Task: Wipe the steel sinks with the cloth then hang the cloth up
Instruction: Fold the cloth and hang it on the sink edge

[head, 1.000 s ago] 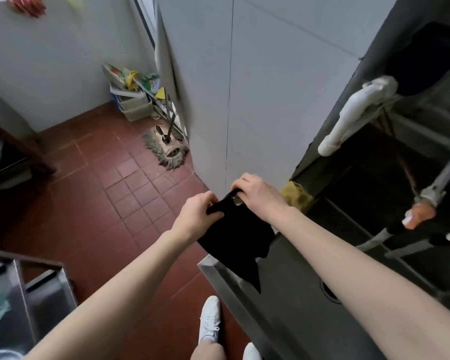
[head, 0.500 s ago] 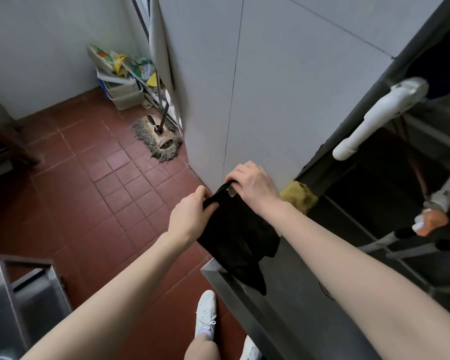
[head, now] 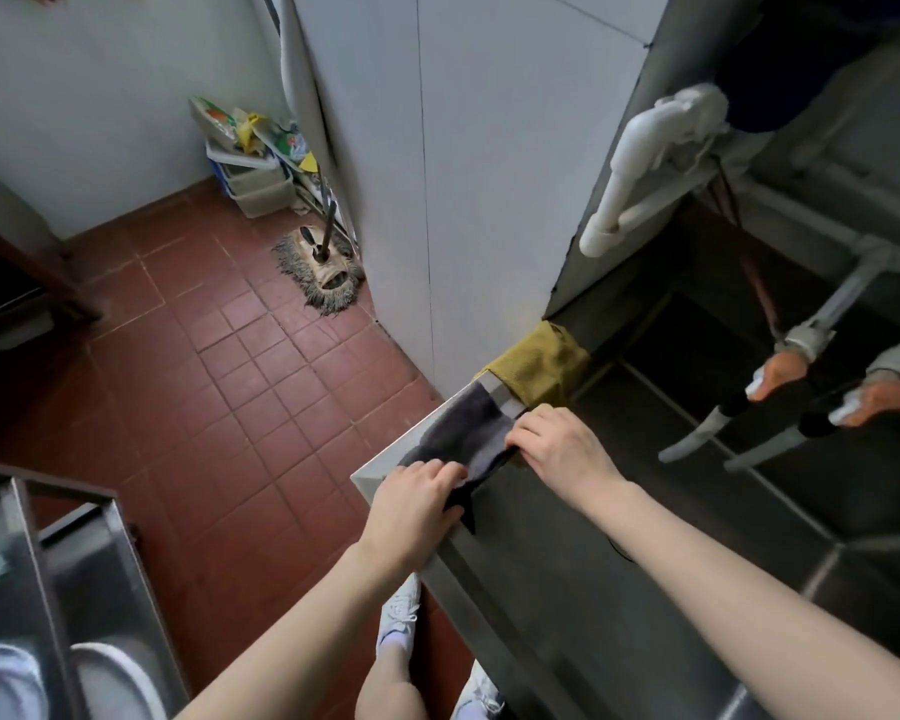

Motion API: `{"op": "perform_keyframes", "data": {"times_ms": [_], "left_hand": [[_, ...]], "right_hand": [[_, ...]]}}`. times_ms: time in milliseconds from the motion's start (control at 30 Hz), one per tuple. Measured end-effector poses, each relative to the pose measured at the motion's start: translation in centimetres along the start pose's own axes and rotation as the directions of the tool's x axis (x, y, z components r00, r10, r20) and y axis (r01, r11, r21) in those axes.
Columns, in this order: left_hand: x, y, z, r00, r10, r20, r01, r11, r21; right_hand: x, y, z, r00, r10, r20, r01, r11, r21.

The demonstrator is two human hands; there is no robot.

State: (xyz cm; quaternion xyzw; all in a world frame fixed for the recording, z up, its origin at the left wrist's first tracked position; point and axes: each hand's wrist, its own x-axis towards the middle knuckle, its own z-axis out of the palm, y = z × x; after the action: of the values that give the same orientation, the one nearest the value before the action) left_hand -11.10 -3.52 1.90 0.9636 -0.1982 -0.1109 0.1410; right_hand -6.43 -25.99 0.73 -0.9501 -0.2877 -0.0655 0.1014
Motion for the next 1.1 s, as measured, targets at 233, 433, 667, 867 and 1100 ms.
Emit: {"op": "perform_keyframes", "data": {"times_ms": [233,433,667,867,1100], "left_hand": [[-0.6,1.1,2.9,0.997,-0.035,-0.068,0.046,0.984,0.172],[1.7,1.1,0.4,0.970,-0.235,-0.058,0.235,0.972,-0.003],[4.1,-0.5,-0.4,0.934,-0.358,0.015,0.355,0.931,0.090],[4.1,-3.2,-1.1,0.960,-0.275,0.048,0.274,0.961,0.028],[5.8,-6.4,-2.5,0.966,-0.257,0.006,0.250,0.934,-0.257]], "right_hand": [[-1.4,-0.1,2.6,0.927,0.171,0.335,-0.230,0.963,0.144],[1.5,0.0,2.1,0.941,0.233,0.247,-0.277,0.947,0.161],[5.1,-0.2,2.6,0.944,0.221,0.246,-0.236,0.971,0.032],[7.2,-1.1,2.6,0.962,0.246,0.120,-0.237,0.968,-0.082],[11.2,-1.9,2.8,0.944,0.329,0.029,-0.323,0.937,-0.133]]}}
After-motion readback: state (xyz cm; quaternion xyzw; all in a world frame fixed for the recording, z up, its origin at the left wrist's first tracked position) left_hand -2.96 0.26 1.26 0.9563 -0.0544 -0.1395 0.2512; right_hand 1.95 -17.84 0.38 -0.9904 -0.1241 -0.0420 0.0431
